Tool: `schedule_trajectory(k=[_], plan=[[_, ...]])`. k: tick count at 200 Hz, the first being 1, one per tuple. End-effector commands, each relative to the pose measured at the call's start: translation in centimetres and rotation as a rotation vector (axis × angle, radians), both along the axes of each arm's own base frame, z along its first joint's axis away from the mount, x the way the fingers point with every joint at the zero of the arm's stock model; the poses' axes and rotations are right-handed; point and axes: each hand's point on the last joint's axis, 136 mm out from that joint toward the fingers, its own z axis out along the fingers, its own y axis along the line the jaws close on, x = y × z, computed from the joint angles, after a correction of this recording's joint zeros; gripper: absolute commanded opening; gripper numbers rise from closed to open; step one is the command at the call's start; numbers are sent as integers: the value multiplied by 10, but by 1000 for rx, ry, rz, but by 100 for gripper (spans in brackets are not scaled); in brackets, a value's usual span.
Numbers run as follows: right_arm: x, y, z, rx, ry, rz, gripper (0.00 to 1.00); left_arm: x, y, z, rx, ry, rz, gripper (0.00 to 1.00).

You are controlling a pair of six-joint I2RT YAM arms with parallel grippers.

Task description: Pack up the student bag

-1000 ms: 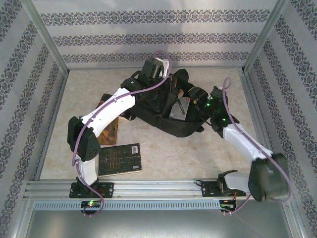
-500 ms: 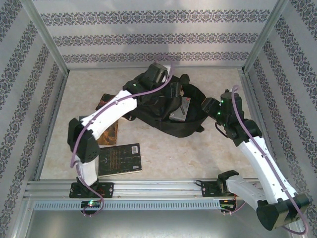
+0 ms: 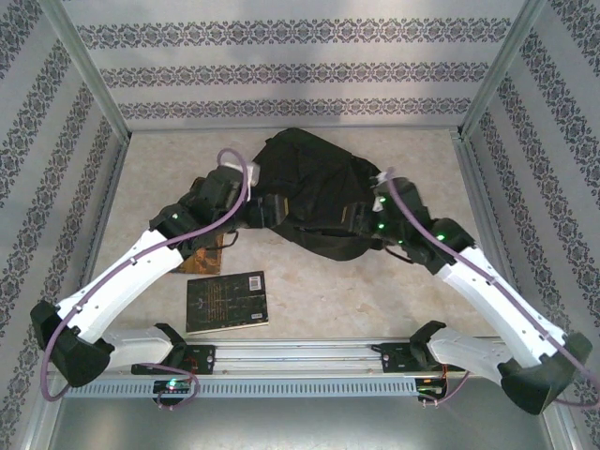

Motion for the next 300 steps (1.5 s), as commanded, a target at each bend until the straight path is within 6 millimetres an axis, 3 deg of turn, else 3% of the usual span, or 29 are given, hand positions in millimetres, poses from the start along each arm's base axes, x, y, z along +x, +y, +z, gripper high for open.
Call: schedule_trajectory(k=[1,47,71,92,121,157,178,199,223,251,268,300], plan=[[-12,27,-8,-66,-5,138,41,-40,49,-66,149,229,133,79],[-22,59,-22,-48,36,251,11,-96,69,-166,200,514,175,78],[-31,70,-28,-65,50,306,2,-102,71,-194,204,544,180,77],[-38,69,-38,-89,79,308,0,-103,69,-216,221,564,160,75],[-44,65,-50,-95,124,296,2,-105,44,-238,156,624,83,73],[-51,59,-68,-107,177,280,5,-95,-6,-242,64,632,-49,73],[-58,60,-81,-102,218,298,9,-84,-44,-224,-55,598,-132,73],[-66,64,-100,-109,290,325,14,-76,-61,-201,-131,554,-170,74],[-72,70,-122,-112,383,353,28,-77,-46,-184,-100,501,-149,75],[-81,85,-138,-78,466,419,34,-74,2,-178,45,428,-61,75],[-91,98,-146,-45,510,481,30,-64,32,-180,137,410,2,76],[-116,112,-164,-67,557,585,16,-32,41,-185,156,407,50,74]])
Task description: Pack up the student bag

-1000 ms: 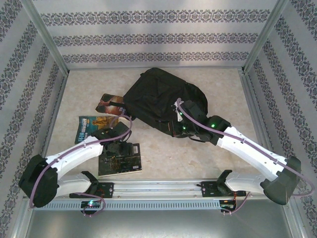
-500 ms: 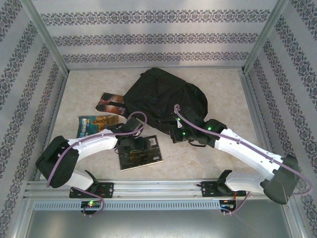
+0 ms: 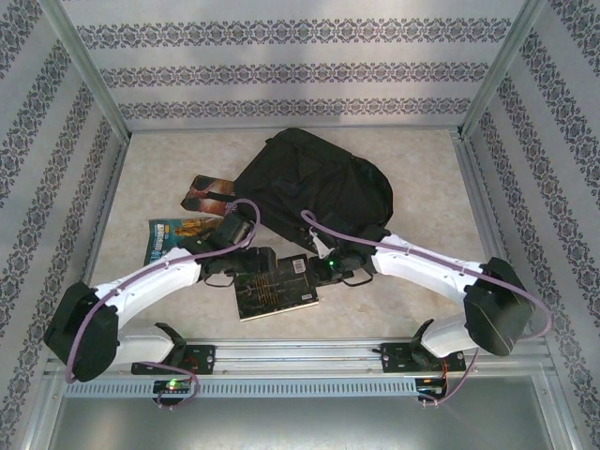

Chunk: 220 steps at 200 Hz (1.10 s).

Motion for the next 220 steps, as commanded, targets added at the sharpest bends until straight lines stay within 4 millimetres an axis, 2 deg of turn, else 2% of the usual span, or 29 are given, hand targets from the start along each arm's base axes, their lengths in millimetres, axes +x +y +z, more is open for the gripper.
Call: schedule_trajectory(k=[1,29,49,70,119,163,201,220], plan=[[-24,16,-10,40,57,104,16,16,20,-12,112,13,9,74],[-40,24,-27,17,86,158,6,41,10,-25,100,45,11,72],[-43,26,-38,-16,88,168,5,49,3,-31,94,61,-8,71],[-39,24,-49,-49,84,153,5,46,-2,-37,77,84,-26,70],[-22,11,-75,-174,39,127,3,22,-2,-52,26,154,-24,69],[19,-7,-79,-279,-28,32,3,-2,2,-57,-7,207,-19,69],[56,-1,-75,-307,-62,-3,3,-19,6,-54,-26,233,-12,69],[77,11,-67,-279,-90,-26,4,-26,7,-50,-39,236,-16,69]])
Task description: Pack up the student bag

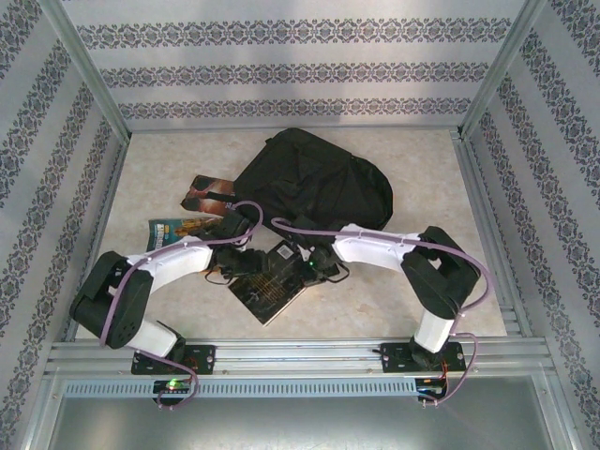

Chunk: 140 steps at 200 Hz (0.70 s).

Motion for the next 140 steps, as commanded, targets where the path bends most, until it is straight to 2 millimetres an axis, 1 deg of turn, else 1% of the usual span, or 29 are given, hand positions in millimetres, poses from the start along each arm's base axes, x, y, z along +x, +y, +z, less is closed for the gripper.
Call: schedule_trajectory(k=[1,21,39,53,64,85,98,111,140], plan=[[39,5,-3,-30,-111,-16,4,-25,-6,4,-63,83,-9,69],[51,23,13,68,-123,-25,10,-33,-7,3,-94,105,3,69],[53,27,31,112,-132,-29,17,-39,-8,2,-117,122,20,69],[47,24,42,136,-127,-39,28,-41,-7,3,-123,117,28,69],[40,19,48,161,-111,-57,34,-41,-6,5,-128,107,34,69],[17,16,47,252,-8,-78,43,-42,-10,6,-161,105,49,69],[9,6,44,242,13,-86,44,-42,-13,6,-178,109,50,69],[2,-2,42,227,21,-89,44,-43,-14,5,-189,117,52,68],[-3,-24,41,193,-31,-161,42,-43,-22,10,-242,120,47,67]])
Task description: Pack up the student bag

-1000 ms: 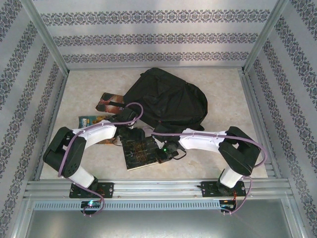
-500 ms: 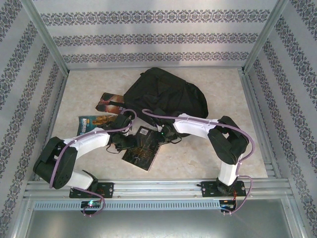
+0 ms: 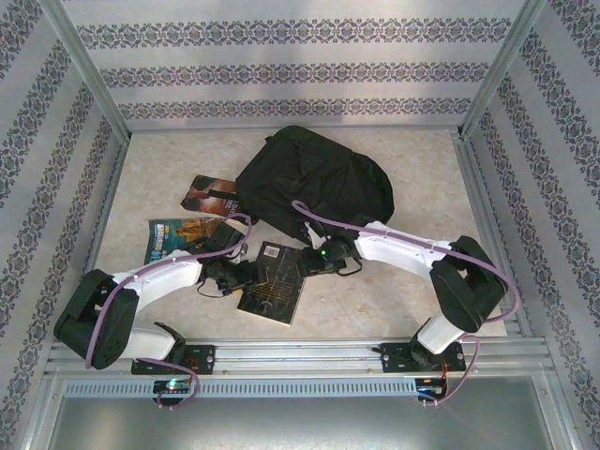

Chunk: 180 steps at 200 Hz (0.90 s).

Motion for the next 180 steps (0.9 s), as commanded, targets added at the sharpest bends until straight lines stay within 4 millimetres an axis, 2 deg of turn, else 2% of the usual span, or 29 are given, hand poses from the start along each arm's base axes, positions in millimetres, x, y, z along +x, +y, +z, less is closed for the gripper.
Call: schedule_trajectory(k=[1,26,67,108,142,166,180], plan=[[-4,-16,3,-3,-24,-75,42,-5,-15,7,-97,15,-5,67],[-10,-25,-5,35,-30,-170,44,-8,-21,7,-148,22,-1,68],[-12,-14,-17,152,-13,-232,47,-16,-39,11,-207,19,-59,68],[-11,-8,-26,160,10,-241,47,-21,-53,17,-248,22,-124,64],[-10,-7,-32,162,27,-261,45,-22,-51,18,-227,-1,-143,62],[-15,-17,-46,97,51,-280,45,-23,-49,13,-211,8,-141,61],[-18,-17,-51,100,71,-282,45,-22,-50,12,-211,8,-138,61]])
